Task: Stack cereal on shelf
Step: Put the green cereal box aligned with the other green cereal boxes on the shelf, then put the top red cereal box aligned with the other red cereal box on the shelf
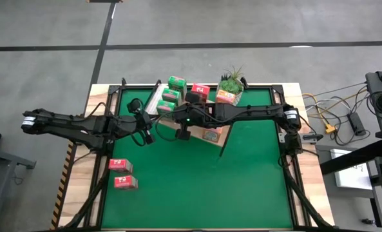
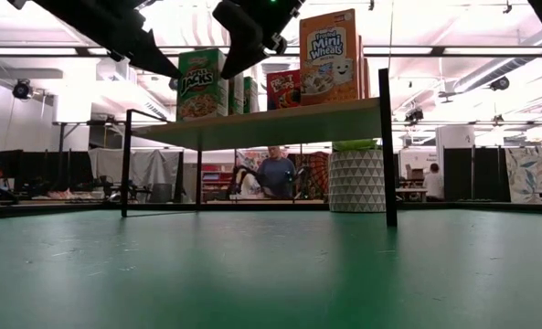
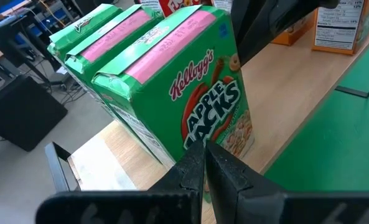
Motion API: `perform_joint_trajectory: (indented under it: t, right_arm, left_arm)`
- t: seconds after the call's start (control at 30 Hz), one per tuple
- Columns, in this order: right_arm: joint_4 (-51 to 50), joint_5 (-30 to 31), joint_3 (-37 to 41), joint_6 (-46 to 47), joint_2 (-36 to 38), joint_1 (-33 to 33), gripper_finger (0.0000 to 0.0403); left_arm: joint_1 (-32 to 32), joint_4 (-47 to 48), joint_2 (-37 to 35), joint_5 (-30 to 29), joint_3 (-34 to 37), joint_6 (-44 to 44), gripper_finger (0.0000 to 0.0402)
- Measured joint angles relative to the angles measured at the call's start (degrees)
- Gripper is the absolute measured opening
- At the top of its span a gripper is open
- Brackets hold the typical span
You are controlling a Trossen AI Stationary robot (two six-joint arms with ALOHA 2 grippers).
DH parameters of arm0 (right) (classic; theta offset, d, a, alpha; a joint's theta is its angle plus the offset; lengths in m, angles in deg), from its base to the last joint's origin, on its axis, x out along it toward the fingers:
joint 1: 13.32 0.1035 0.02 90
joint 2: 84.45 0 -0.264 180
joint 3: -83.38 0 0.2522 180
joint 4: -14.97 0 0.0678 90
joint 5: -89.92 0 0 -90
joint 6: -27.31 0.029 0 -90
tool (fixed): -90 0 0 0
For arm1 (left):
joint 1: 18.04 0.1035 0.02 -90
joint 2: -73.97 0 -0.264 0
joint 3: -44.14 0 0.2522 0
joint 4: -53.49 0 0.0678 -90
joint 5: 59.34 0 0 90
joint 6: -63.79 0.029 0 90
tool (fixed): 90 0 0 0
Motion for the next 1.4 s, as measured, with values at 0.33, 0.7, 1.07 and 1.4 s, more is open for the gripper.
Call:
perform_joint_trajectory:
  t: [0.33,0.7,1.07,1.4]
  right_arm:
    - [2.17,-2.06,0.75,0.46,-0.02,0.0,0.0011]
    - [-2.41,1.57,0.83,0.2,3.37,3.01,0.0011]
    - [-3.87,8.65,4.89,-0.52,10.52,15.22,0.0011]
    - [-1.07,11.94,14.35,3.53,15.01,24.3,0.0011]
  left_arm:
    - [0.0,0.0,0.0,-0.02,0.0,-0.04,0.0]
    - [-2.7,1.13,-2.89,0.71,-0.03,-3.63,0.0]
    - [-15.9,5.49,-3.72,9.1,-3.92,-14.05,0.0]
    - [-26.98,31.6,4.2,24.02,-18.57,-30.97,0.0]
